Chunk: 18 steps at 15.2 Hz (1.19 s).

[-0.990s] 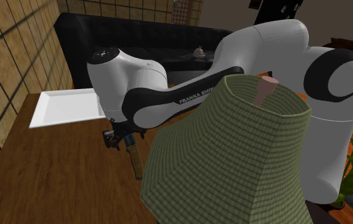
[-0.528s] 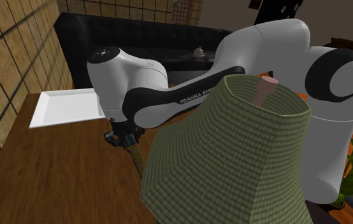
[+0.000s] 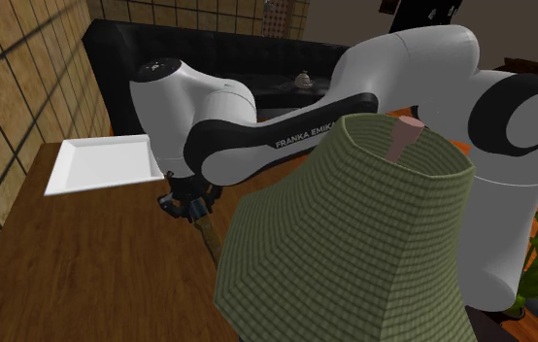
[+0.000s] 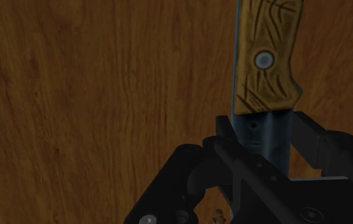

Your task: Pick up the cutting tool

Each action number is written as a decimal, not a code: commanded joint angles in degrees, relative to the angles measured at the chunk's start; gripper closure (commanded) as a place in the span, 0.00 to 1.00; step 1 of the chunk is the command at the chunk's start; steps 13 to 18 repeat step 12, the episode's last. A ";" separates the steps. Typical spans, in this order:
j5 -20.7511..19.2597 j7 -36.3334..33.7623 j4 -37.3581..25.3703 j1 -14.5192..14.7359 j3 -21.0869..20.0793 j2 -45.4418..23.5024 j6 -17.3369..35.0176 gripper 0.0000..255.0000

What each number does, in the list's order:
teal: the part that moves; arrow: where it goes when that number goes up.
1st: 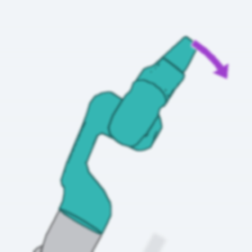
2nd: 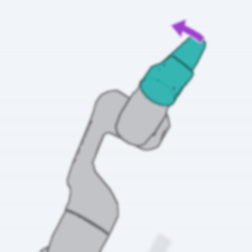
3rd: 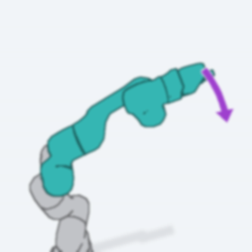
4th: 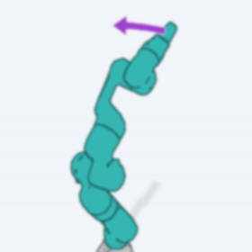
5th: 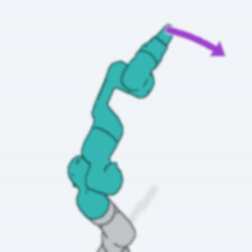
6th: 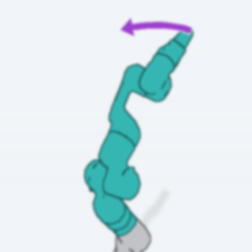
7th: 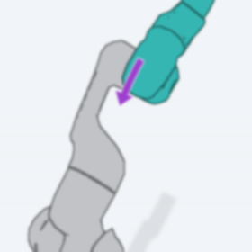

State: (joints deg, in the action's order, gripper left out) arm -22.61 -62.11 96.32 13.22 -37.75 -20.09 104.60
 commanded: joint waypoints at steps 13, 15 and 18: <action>1.59 2.13 -6.40 0.26 -0.67 1.74 -7.51 1.00; 1.59 2.13 -6.40 0.26 -0.67 1.74 -7.51 1.00; 1.59 2.13 -6.40 0.26 -0.67 1.74 -7.51 1.00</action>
